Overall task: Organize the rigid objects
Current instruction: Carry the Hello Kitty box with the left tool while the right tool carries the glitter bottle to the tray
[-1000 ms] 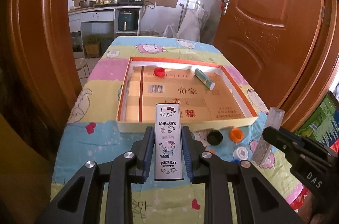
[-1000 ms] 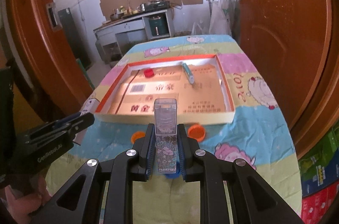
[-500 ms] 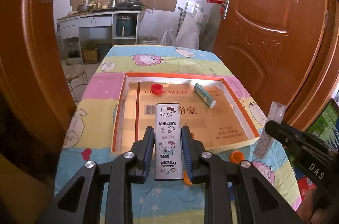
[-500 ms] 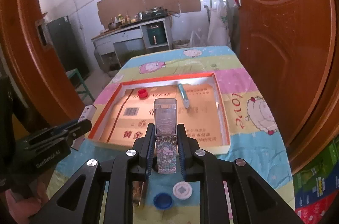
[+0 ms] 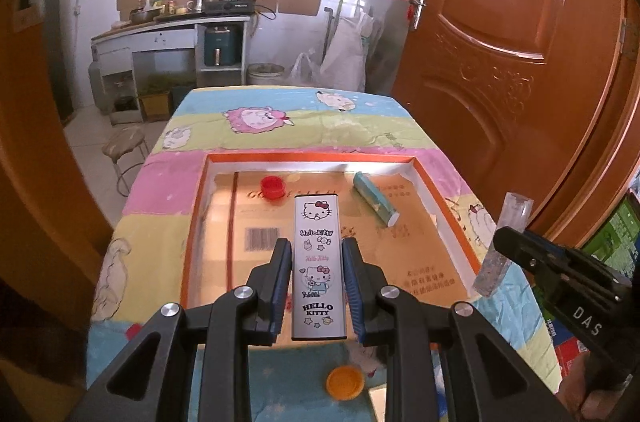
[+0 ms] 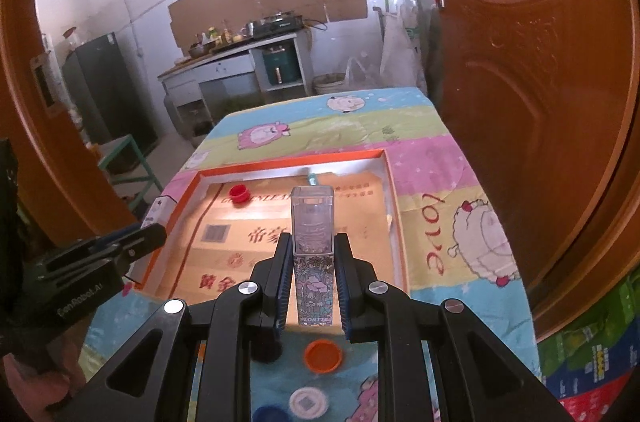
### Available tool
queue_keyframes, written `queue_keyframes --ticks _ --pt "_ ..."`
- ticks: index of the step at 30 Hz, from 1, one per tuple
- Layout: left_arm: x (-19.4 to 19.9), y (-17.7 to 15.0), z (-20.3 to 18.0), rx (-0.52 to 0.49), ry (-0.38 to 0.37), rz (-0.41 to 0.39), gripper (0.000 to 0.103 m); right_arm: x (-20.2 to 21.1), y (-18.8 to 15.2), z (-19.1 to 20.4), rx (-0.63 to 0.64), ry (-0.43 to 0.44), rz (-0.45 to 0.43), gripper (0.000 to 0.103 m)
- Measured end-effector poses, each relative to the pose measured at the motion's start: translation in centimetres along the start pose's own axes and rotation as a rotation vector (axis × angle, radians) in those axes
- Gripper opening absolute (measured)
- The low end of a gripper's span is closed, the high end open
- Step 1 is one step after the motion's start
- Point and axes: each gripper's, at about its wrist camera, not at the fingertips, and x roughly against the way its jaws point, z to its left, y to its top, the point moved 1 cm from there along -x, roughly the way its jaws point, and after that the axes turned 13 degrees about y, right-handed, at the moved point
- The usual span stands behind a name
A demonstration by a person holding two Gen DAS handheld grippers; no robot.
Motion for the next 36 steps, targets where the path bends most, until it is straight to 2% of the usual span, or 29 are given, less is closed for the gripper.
queue_keyframes --ticks 8,13,25,36 --pt "-3.2 2.3 -1.6 -0.023 -0.028 0.019 0.027 -2.9 2.0 -1.8 0.037 -0.025 0.042 0.020" --pt "-5.5 3.1 -2.5 -0.033 -0.037 0.050 0.027 -4.8 3.1 -3.2 0.036 -0.002 0.080 0.020" --pt "-9.9 4.5 -3.5 -0.054 0.026 0.102 0.027 -9.4 5.6 -5.6 0.048 0.054 0.191 0.020" --pt "-12.9 4.9 -3.9 -0.054 0.037 0.149 0.027 -13.8 7.0 -7.5 0.031 0.097 0.301 0.020"
